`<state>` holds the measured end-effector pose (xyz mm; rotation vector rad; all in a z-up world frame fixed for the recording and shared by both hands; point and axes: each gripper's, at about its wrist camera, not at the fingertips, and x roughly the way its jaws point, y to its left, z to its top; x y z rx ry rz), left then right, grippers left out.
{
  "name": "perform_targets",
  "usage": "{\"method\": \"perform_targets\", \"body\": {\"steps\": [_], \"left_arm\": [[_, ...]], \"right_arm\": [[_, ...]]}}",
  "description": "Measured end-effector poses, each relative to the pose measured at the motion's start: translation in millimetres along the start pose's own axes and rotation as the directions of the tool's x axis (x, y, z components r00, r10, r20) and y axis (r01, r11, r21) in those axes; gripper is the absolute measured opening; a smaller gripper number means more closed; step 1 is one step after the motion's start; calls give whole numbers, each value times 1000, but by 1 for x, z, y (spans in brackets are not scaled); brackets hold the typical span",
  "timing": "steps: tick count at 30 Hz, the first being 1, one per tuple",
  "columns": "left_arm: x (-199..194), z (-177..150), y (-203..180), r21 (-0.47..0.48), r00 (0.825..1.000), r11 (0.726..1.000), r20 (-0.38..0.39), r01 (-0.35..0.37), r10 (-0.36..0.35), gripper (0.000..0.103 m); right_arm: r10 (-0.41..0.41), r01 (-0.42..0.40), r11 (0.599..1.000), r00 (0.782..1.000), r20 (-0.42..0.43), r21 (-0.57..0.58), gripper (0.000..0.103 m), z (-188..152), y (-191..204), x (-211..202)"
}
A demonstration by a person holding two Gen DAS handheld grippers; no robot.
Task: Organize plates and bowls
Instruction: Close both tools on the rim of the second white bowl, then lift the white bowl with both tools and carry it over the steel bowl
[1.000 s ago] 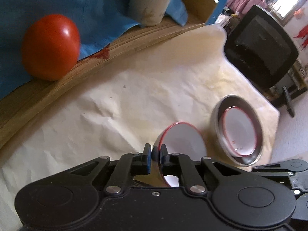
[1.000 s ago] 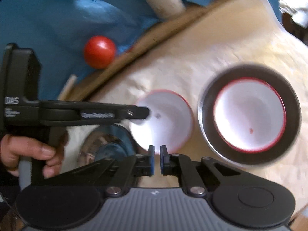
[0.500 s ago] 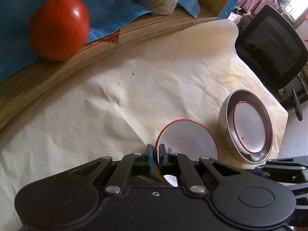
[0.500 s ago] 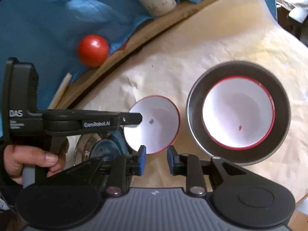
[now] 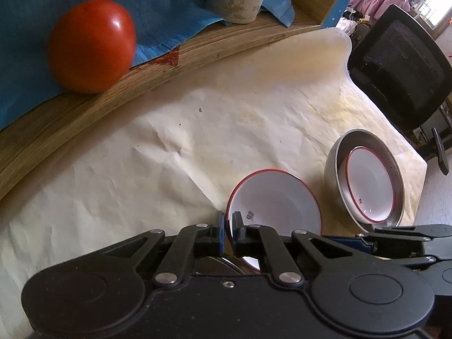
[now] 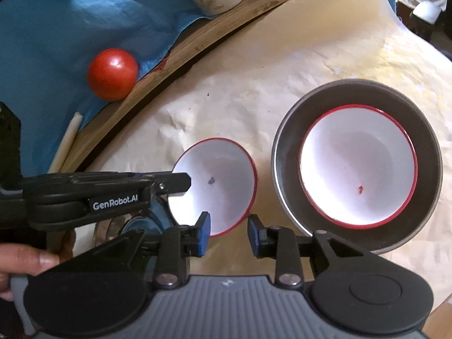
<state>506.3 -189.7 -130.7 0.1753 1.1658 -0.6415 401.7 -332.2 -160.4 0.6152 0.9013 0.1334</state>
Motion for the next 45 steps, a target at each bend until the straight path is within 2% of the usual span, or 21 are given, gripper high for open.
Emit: {"method": "perform_targets", "body": {"steps": [6, 15, 20, 31, 45], "left_arm": [[-2, 0, -1, -2, 1000, 1000, 2, -7, 7, 5], [-16, 1, 3, -30, 999, 999, 31, -25, 26, 5], [-29, 4, 1, -63, 997, 998, 73, -15, 19, 5], [-39, 30, -35, -38, 988, 998, 151, 44, -38, 5], [-6, 47, -93, 44, 985, 990, 106, 132, -136, 6]], "right_arm": [[-6, 6, 1000, 1000, 25, 0, 25, -1, 0, -3], [48, -44, 997, 996, 73, -59, 24, 5, 5, -17], [67, -57, 994, 991, 112, -91, 24, 12, 6, -31], [63, -48, 996, 978, 200, -81, 24, 37, -20, -71], [-23, 17, 1000, 973, 231, 25, 24, 36, -76, -98]]}}
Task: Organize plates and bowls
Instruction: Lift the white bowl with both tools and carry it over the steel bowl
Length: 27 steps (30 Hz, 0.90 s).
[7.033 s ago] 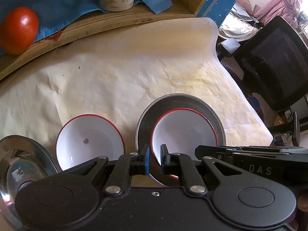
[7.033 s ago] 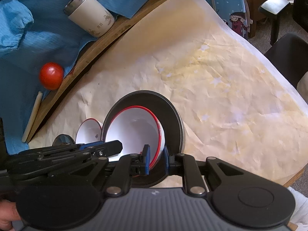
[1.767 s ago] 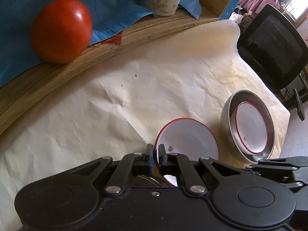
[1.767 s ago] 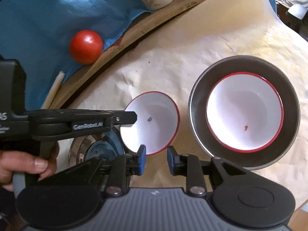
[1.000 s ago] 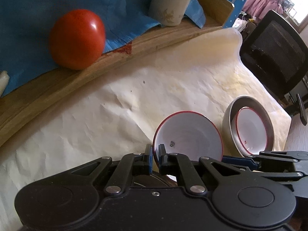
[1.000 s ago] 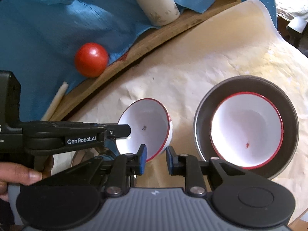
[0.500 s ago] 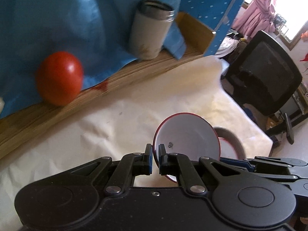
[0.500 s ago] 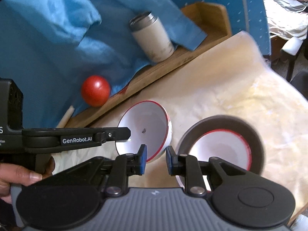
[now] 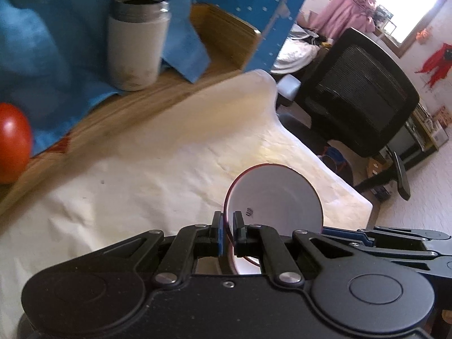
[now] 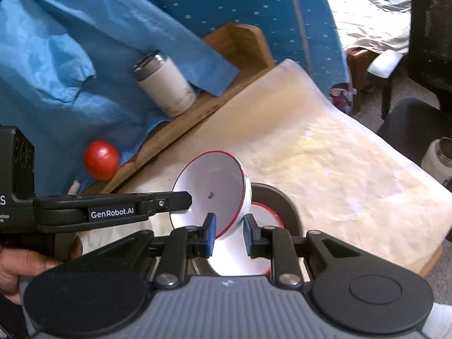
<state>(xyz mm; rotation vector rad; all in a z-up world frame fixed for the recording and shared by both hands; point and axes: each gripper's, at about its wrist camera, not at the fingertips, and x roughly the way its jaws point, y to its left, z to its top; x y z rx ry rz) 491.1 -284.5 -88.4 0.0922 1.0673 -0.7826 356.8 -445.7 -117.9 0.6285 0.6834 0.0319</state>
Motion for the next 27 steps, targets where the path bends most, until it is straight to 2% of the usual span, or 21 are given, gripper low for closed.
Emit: {"method": "perform_targets", "body": {"steps": [8, 15, 27], "left_arm": [[17, -6, -16, 25, 999, 999, -50, 20, -19, 7], [24, -19, -17, 8, 996, 1000, -86, 13, -12, 9], [23, -24, -16, -9, 995, 1000, -96, -12, 11, 10]], "right_arm": [[-26, 27, 999, 999, -35, 40, 24, -5, -21, -4], [-19, 23, 999, 997, -78, 45, 24, -8, -28, 1], [-14, 20, 999, 991, -136, 39, 24, -9, -30, 12]]}}
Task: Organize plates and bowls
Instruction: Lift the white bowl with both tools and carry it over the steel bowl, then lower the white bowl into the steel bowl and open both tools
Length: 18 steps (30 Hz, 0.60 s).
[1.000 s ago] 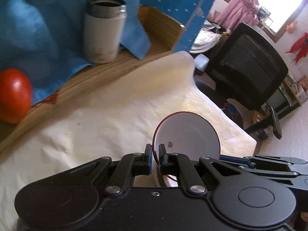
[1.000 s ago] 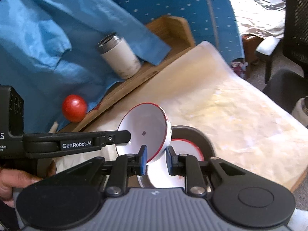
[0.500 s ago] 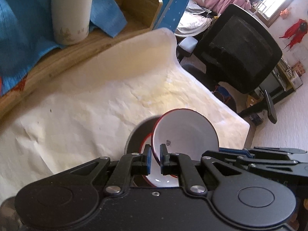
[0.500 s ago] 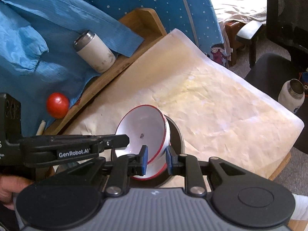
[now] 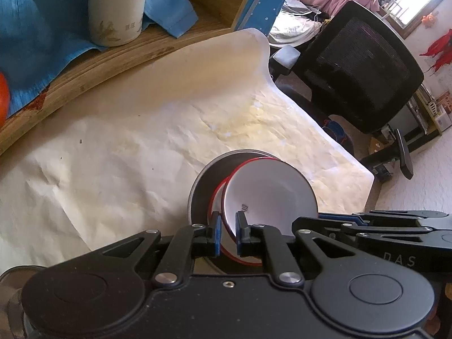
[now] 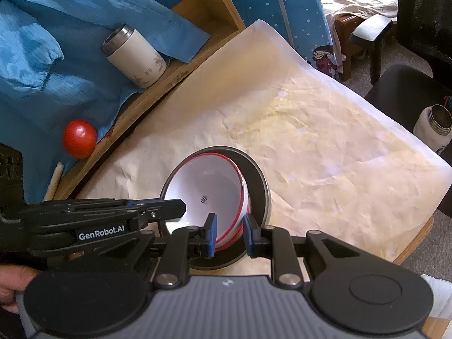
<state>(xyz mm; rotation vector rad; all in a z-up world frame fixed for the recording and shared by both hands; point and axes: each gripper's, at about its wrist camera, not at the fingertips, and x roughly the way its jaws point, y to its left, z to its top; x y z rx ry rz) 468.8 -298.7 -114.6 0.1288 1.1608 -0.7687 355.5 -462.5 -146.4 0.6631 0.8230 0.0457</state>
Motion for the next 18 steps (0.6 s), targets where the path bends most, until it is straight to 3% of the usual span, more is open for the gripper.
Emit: {"method": "perform_targets", "body": {"steps": [18], "left_arm": [[-2, 0, 1, -5, 1000, 1000, -2, -4, 4, 15]], "right_arm": [[15, -15, 1000, 999, -46, -1, 26, 0, 1, 6]]}}
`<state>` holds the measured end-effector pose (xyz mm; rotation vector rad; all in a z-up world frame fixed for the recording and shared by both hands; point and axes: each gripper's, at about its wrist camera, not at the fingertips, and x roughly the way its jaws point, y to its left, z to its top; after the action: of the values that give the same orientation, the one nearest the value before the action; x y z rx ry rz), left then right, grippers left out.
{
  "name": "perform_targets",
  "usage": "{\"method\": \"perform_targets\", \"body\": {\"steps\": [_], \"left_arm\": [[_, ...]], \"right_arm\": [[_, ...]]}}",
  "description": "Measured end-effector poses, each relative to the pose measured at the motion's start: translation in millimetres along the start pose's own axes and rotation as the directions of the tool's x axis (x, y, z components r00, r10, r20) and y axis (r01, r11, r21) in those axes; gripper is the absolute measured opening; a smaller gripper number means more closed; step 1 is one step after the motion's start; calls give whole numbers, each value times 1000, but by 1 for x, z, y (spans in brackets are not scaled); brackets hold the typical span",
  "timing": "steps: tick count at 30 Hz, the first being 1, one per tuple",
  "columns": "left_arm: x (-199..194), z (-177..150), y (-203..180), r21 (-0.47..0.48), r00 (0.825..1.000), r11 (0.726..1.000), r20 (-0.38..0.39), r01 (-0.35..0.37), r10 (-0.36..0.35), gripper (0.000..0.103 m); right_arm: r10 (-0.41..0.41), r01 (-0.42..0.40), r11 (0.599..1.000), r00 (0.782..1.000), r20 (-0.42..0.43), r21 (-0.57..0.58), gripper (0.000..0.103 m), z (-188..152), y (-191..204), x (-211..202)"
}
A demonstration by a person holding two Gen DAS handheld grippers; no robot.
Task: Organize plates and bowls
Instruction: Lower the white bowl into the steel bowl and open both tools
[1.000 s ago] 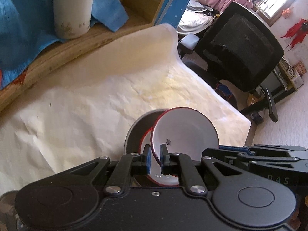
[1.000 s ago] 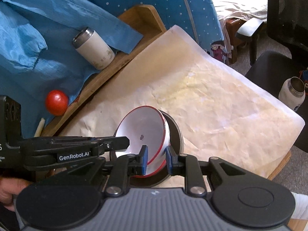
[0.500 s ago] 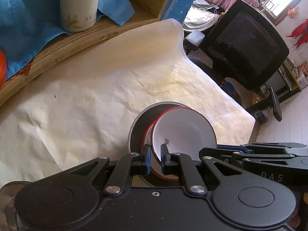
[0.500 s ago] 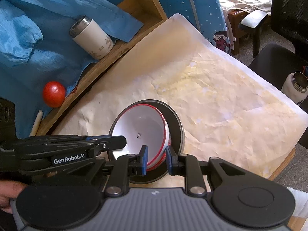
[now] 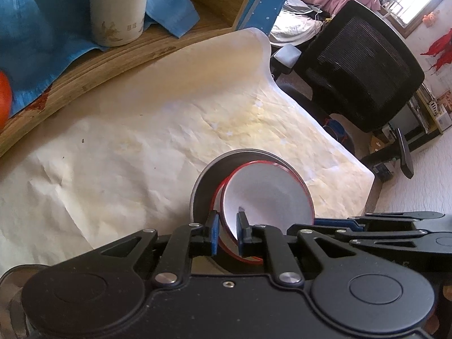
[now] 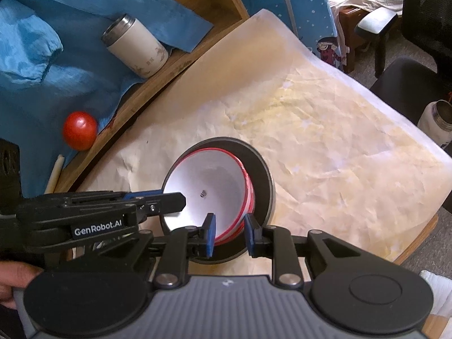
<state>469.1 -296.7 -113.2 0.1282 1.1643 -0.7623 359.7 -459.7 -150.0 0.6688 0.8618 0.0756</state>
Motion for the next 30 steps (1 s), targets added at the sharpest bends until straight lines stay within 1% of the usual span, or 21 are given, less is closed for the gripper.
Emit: {"method": "perform_targets", "body": {"steps": [8, 13, 15, 18, 20, 21, 22, 23, 25, 26, 28, 29, 30], "left_arm": [[0, -3, 3, -22, 1000, 1000, -5, 5, -5, 15], [0, -1, 3, -31, 1000, 1000, 4, 5, -5, 17], [-1, -1, 3, -33, 1000, 999, 7, 4, -4, 17], [-4, -1, 2, -35, 1000, 999, 17, 4, -3, 18], [-6, 0, 2, -36, 1000, 999, 30, -1, 2, 24], [-8, 0, 2, -35, 999, 999, 40, -3, 5, 30], [-11, 1, 2, -35, 999, 999, 50, -6, 7, 33], [-13, 2, 2, -36, 998, 999, 58, -8, 10, 34], [-18, 5, 4, -42, 997, 999, 76, -18, 21, 38], [-21, 6, 5, -43, 996, 999, 85, -23, 27, 40], [-26, 10, 6, -47, 994, 998, 103, -35, 39, 49], [-28, 11, 7, -49, 993, 998, 112, -41, 46, 52], [-30, 13, 8, -52, 991, 998, 123, -47, 53, 58]], "right_arm": [[8, -8, 1000, 1000, -1, -9, 32, 1, 1, 0], [12, -12, 1000, 1000, 4, -14, 33, 2, 1, -1], [14, -14, 1000, 1000, 10, -15, 39, 3, 1, -3], [17, -17, 1000, 1000, 20, -14, 45, 4, -1, -5], [23, -23, 1000, 999, 26, -12, 50, 6, -2, -7], [28, -27, 1000, 999, 29, -10, 52, 6, -2, -8], [35, -34, 999, 999, 32, -9, 53, 7, -3, -9], [41, -40, 999, 999, 36, -9, 55, 8, -3, -10], [50, -50, 999, 998, 49, -9, 59, 10, -5, -14], [54, -54, 999, 997, 55, -9, 62, 11, -5, -16], [59, -59, 998, 996, 67, -7, 69, 13, -6, -19], [60, -60, 998, 996, 73, -6, 75, 14, -7, -20], [59, -59, 998, 995, 79, -6, 84, 16, -8, -22]]}}
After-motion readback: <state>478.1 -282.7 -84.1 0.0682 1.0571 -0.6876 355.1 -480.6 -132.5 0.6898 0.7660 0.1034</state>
